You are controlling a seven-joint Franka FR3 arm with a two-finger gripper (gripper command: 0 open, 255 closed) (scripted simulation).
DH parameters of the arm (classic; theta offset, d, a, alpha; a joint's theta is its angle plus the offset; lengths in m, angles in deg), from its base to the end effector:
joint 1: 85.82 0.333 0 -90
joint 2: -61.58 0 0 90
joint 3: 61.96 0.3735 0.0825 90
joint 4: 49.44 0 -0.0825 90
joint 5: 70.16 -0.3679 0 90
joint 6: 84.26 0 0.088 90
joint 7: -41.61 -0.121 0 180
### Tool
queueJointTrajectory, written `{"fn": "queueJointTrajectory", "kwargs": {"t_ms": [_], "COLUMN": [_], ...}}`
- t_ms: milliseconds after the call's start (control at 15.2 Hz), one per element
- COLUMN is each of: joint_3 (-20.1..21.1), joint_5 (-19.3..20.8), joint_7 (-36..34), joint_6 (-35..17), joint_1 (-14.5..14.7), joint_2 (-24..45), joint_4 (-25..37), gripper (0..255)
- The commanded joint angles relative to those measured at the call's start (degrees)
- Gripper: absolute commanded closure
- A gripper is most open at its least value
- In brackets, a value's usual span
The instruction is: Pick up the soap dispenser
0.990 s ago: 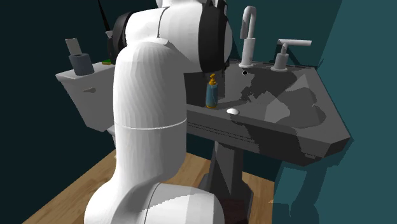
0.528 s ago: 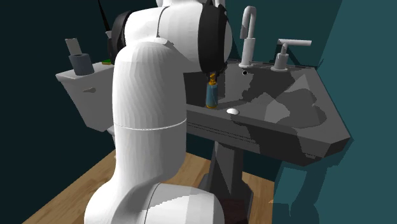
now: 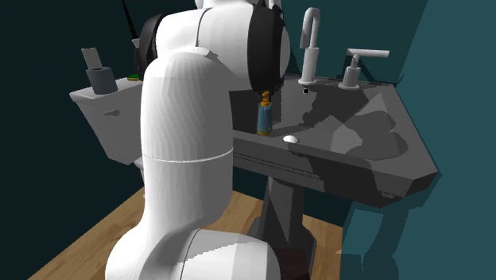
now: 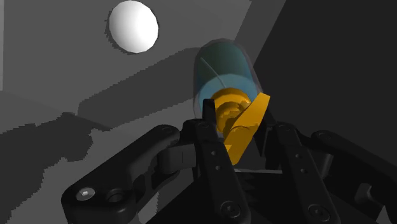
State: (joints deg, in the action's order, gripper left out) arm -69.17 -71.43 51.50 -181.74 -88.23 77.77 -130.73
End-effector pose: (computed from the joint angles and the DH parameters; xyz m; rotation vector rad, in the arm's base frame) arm 0.6396 -0.0939 0.5827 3.1284 0.0107 -0.0001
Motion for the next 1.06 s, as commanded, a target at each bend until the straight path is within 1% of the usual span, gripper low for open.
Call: {"fn": "queueJointTrajectory", "kwargs": {"t_ms": [0, 462, 858, 990], "joint_3": [0.0, -0.1, -0.1, -0.1], "joint_5": [0.0, -0.2, -0.5, -0.5], "joint_7": [0.0, 0.1, 0.2, 0.2], "joint_6": [1.2, 7.3, 13.1, 13.2], "joint_1": [0.0, -0.3, -0.6, -0.6], "joint_2": [0.1, 1.4, 3.6, 3.6], "joint_4": [1.3, 8.7, 16.6, 16.8], "gripper": [255, 255, 255, 255]}}
